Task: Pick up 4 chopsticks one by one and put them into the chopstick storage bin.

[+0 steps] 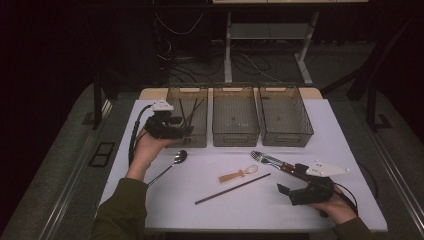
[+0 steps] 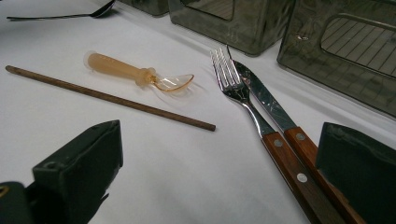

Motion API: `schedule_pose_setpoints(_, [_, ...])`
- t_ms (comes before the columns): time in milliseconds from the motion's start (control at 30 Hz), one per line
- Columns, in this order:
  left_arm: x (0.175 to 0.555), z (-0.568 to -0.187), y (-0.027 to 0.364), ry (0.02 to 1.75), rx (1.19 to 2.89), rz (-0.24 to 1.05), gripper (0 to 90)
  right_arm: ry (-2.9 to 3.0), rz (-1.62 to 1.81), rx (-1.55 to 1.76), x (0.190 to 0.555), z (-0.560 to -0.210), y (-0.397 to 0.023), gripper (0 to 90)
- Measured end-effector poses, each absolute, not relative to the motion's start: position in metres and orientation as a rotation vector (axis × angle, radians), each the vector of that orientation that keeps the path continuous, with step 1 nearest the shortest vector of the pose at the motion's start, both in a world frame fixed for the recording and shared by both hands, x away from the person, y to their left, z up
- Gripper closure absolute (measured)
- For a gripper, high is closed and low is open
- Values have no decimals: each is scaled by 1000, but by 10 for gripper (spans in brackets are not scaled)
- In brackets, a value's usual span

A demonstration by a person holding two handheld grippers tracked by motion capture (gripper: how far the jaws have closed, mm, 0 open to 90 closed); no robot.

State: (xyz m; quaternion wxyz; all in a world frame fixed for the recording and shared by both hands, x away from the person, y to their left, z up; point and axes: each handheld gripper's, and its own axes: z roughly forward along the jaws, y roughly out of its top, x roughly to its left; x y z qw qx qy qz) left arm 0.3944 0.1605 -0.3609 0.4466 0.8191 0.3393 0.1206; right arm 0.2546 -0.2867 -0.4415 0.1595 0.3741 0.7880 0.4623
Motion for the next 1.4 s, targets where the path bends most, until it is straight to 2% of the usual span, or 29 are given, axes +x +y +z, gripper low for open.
schedule_pose_setpoints(667, [335,-389,131,687,2116,262,307,2246,1321,1061,254,-441,-287,11])
schedule_pose_setpoints(900, [319,-397,130,656,2123,233,353,2246,1321,1064,253,-440,-287,11])
schedule_pose_setpoints(1167, [303,-408,123,622,2139,168,467,2238,1322,1062,253,-440,-286,11])
schedule_pose_setpoints(1400, [293,-419,109,582,2164,116,510,2209,1312,1088,255,-439,-286,11])
